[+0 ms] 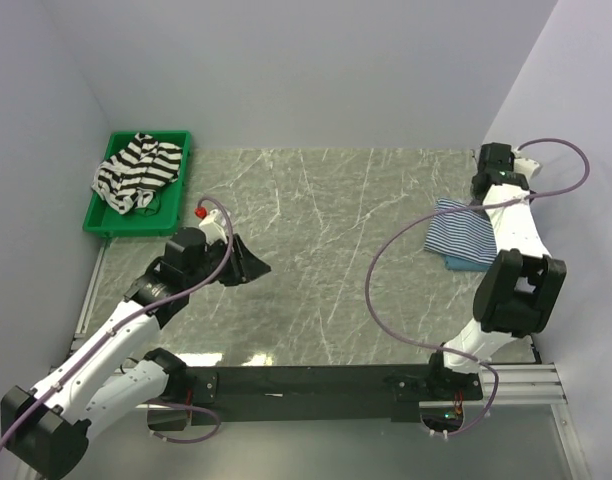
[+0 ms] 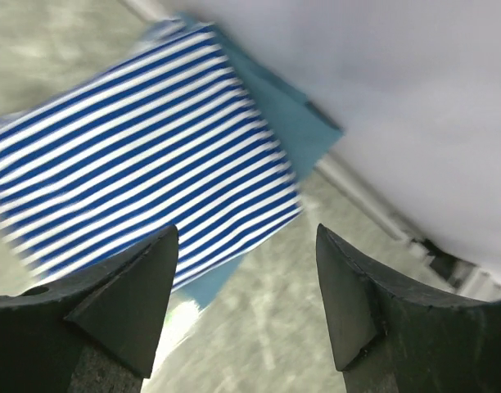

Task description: Fold and stack the tank tops

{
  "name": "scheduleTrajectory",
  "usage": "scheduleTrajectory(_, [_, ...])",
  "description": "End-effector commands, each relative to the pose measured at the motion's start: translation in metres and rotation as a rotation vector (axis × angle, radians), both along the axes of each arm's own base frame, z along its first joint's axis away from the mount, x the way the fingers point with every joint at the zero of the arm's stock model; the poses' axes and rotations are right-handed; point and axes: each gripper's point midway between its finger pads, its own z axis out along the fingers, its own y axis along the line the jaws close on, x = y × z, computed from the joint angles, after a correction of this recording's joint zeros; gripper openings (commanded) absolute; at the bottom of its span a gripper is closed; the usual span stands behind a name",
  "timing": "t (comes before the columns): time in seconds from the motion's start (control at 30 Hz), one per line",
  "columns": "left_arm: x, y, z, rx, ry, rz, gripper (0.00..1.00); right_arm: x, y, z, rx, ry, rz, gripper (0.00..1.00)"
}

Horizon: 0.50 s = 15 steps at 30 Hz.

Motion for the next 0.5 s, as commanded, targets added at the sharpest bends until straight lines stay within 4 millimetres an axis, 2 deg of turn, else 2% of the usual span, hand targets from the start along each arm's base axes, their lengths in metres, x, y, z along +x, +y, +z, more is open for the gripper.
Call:
scheduleTrajectory(0.0, [0.014,0.002,0.01,-0.021,-0.032,0.015,0.42,0.006,0.043,0.03,0.014,-0.156,0.034,0.75])
scheduleTrajectory(0.03, [0.018,0.004,0.006,-0.009,-0.017,0.033,0.42,0.013,0.074,0.035,0.019,-0.181,0.119,0.75])
scheduleTrajectory(0.1, [0.027,0.009,0.009,0.002,-0.005,0.073,0.42,0.014,0.109,0.031,0.059,-0.219,0.182,0.76])
scheduleTrajectory(0.13, [0.036,0.014,0.005,0.027,0.004,0.115,0.42,0.018,0.146,0.029,0.087,-0.24,0.257,0.77])
scheduleTrajectory(0.17, [0.045,0.017,0.016,0.022,-0.006,0.15,0.43,0.02,0.163,0.028,0.112,-0.267,0.283,0.77])
scheduleTrajectory(0.2, [0.05,0.022,0.015,0.042,0.014,0.185,0.44,0.017,0.185,0.023,0.149,-0.281,0.34,0.77])
scheduleTrajectory(0.23, [0.06,0.026,0.012,0.063,0.036,0.219,0.45,0.018,0.208,0.019,0.212,-0.305,0.376,0.77])
scheduleTrajectory(0.27, [0.077,0.038,0.026,0.071,0.008,0.301,0.46,0.016,0.239,0.012,0.253,-0.317,0.449,0.77])
scheduleTrajectory(0.3, [0.087,0.047,0.029,0.086,0.013,0.354,0.48,0.016,0.257,0.011,0.292,-0.332,0.499,0.77])
scheduleTrajectory(0.33, [0.099,0.055,0.021,0.112,0.048,0.399,0.49,0.014,0.272,0.009,0.327,-0.34,0.526,0.77])
scheduleTrajectory(0.37, [0.12,0.078,0.035,0.122,0.027,0.512,0.5,0.009,0.3,0.006,0.356,-0.342,0.603,0.77])
scheduleTrajectory(0.4, [0.132,0.093,0.038,0.132,0.031,0.581,0.52,0.007,0.311,0.005,0.365,-0.343,0.64,0.77])
scheduleTrajectory(0.43, [0.147,0.108,0.025,0.168,0.082,0.649,0.53,0.005,0.321,0.003,0.371,-0.34,0.664,0.77])
scheduleTrajectory(0.47, [0.169,0.139,0.042,0.163,0.058,0.762,0.59,0.001,0.335,0.0,0.408,-0.34,0.707,0.77])
